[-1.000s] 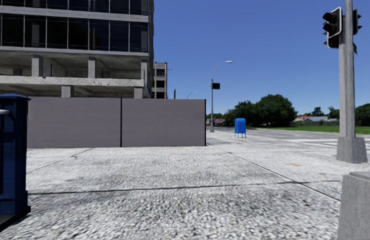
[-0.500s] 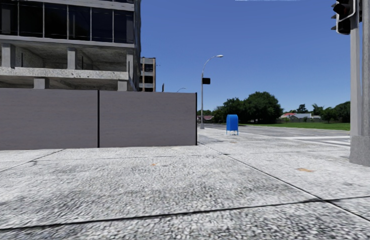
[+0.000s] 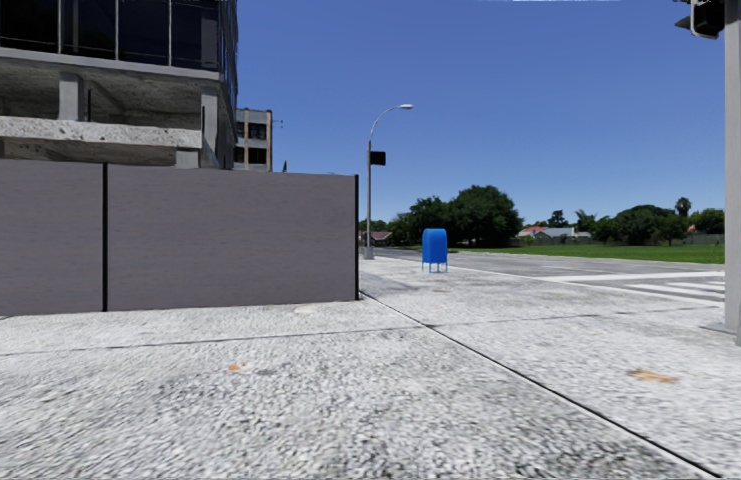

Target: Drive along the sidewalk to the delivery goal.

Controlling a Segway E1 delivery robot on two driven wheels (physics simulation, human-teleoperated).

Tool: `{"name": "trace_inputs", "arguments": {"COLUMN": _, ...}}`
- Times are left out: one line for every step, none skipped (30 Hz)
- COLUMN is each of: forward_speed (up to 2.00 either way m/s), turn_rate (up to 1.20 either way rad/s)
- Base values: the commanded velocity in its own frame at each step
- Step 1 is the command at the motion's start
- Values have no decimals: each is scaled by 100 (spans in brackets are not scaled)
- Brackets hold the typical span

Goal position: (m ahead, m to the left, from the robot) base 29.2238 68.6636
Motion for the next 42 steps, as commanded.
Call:
{"name": "trace_inputs", "arguments": {"forward_speed": 200, "turn_rate": -41}}
{"name": "trace_inputs", "arguments": {"forward_speed": 200, "turn_rate": -41}}
{"name": "trace_inputs", "arguments": {"forward_speed": 200, "turn_rate": -41}}
{"name": "trace_inputs", "arguments": {"forward_speed": 200, "turn_rate": -43}}
{"name": "trace_inputs", "arguments": {"forward_speed": 200, "turn_rate": -44}}
{"name": "trace_inputs", "arguments": {"forward_speed": 200, "turn_rate": -44}}
{"name": "trace_inputs", "arguments": {"forward_speed": 200, "turn_rate": -44}}
{"name": "trace_inputs", "arguments": {"forward_speed": 200, "turn_rate": -44}}
{"name": "trace_inputs", "arguments": {"forward_speed": 200, "turn_rate": -44}}
{"name": "trace_inputs", "arguments": {"forward_speed": 200, "turn_rate": -44}}
{"name": "trace_inputs", "arguments": {"forward_speed": 200, "turn_rate": -44}}
{"name": "trace_inputs", "arguments": {"forward_speed": 200, "turn_rate": -44}}
{"name": "trace_inputs", "arguments": {"forward_speed": 200, "turn_rate": -44}}
{"name": "trace_inputs", "arguments": {"forward_speed": 200, "turn_rate": -44}}
{"name": "trace_inputs", "arguments": {"forward_speed": 200, "turn_rate": -44}}
{"name": "trace_inputs", "arguments": {"forward_speed": 200, "turn_rate": -44}}
{"name": "trace_inputs", "arguments": {"forward_speed": 200, "turn_rate": -44}}
{"name": "trace_inputs", "arguments": {"forward_speed": 200, "turn_rate": -44}}
{"name": "trace_inputs", "arguments": {"forward_speed": 200, "turn_rate": -44}}
{"name": "trace_inputs", "arguments": {"forward_speed": 200, "turn_rate": -44}}
{"name": "trace_inputs", "arguments": {"forward_speed": 200, "turn_rate": -44}}
{"name": "trace_inputs", "arguments": {"forward_speed": 200, "turn_rate": -44}}
{"name": "trace_inputs", "arguments": {"forward_speed": 200, "turn_rate": -44}}
{"name": "trace_inputs", "arguments": {"forward_speed": 200, "turn_rate": -43}}
{"name": "trace_inputs", "arguments": {"forward_speed": 200, "turn_rate": -43}}
{"name": "trace_inputs", "arguments": {"forward_speed": 200, "turn_rate": -41}}
{"name": "trace_inputs", "arguments": {"forward_speed": 200, "turn_rate": -37}}
{"name": "trace_inputs", "arguments": {"forward_speed": 200, "turn_rate": -23}}
{"name": "trace_inputs", "arguments": {"forward_speed": 200, "turn_rate": -23}}
{"name": "trace_inputs", "arguments": {"forward_speed": 200, "turn_rate": -1}}
{"name": "trace_inputs", "arguments": {"forward_speed": 200, "turn_rate": 0}}
{"name": "trace_inputs", "arguments": {"forward_speed": 200, "turn_rate": 0}}
{"name": "trace_inputs", "arguments": {"forward_speed": 200, "turn_rate": 0}}
{"name": "trace_inputs", "arguments": {"forward_speed": 200, "turn_rate": 0}}
{"name": "trace_inputs", "arguments": {"forward_speed": 200, "turn_rate": 0}}
{"name": "trace_inputs", "arguments": {"forward_speed": 200, "turn_rate": 0}}
{"name": "trace_inputs", "arguments": {"forward_speed": 200, "turn_rate": 0}}
{"name": "trace_inputs", "arguments": {"forward_speed": 200, "turn_rate": 0}}
{"name": "trace_inputs", "arguments": {"forward_speed": 200, "turn_rate": 10}}
{"name": "trace_inputs", "arguments": {"forward_speed": 200, "turn_rate": 10}}
{"name": "trace_inputs", "arguments": {"forward_speed": 200, "turn_rate": 17}}
{"name": "trace_inputs", "arguments": {"forward_speed": 200, "turn_rate": 21}}
